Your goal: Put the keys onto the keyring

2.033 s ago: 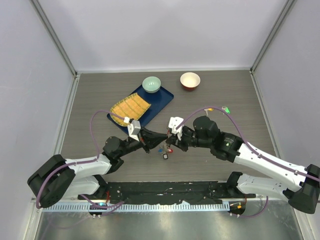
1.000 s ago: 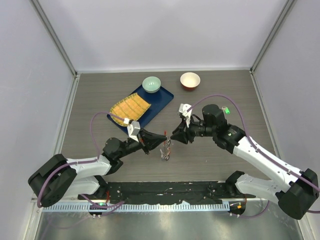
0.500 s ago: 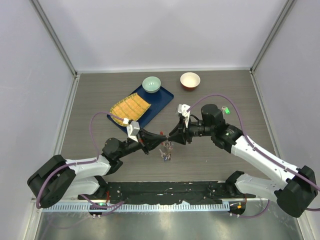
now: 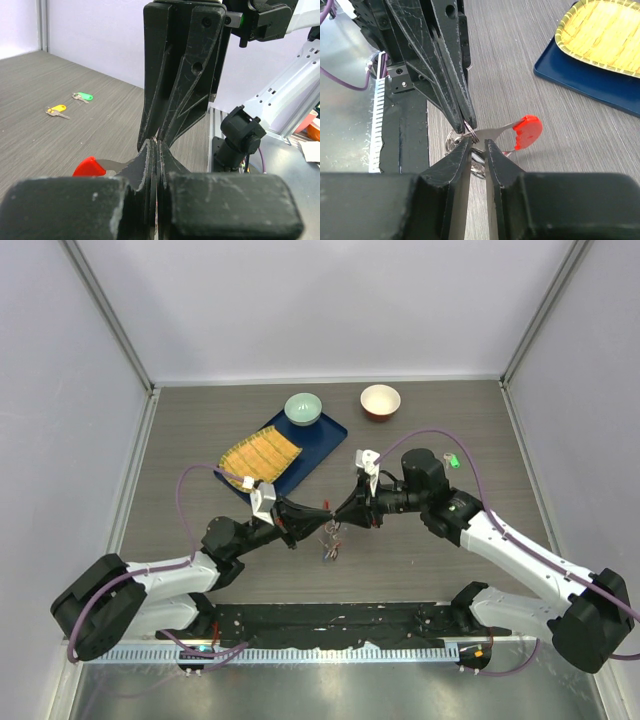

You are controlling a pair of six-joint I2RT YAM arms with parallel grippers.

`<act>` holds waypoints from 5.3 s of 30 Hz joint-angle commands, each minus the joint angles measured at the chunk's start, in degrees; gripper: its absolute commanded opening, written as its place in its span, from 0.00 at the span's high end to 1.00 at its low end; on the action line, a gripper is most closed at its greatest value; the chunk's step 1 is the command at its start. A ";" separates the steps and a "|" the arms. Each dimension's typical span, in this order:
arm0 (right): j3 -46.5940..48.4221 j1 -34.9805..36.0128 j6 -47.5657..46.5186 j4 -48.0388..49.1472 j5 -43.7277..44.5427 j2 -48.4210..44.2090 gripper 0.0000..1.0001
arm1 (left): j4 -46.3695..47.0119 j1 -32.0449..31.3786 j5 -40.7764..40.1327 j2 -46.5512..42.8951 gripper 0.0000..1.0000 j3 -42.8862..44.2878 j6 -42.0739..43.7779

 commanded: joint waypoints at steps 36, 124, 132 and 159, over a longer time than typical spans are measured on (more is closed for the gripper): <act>43.60 12.21 -10.32 -47.81 36.61 19.67 0.99 | -26.13 -5.78 -17.44 -10.33 0.14 3.95 16.52; 37.36 13.79 -22.79 -51.67 25.80 17.13 0.99 | 12.19 -0.51 2.05 3.39 0.41 -1.07 4.74; 37.19 13.79 -23.84 -51.50 25.27 16.07 0.99 | 13.95 -0.43 3.90 4.62 0.49 1.22 8.44; 37.01 14.23 -23.93 -50.53 25.36 15.10 0.99 | 16.15 -0.43 7.32 9.37 0.78 5.62 6.24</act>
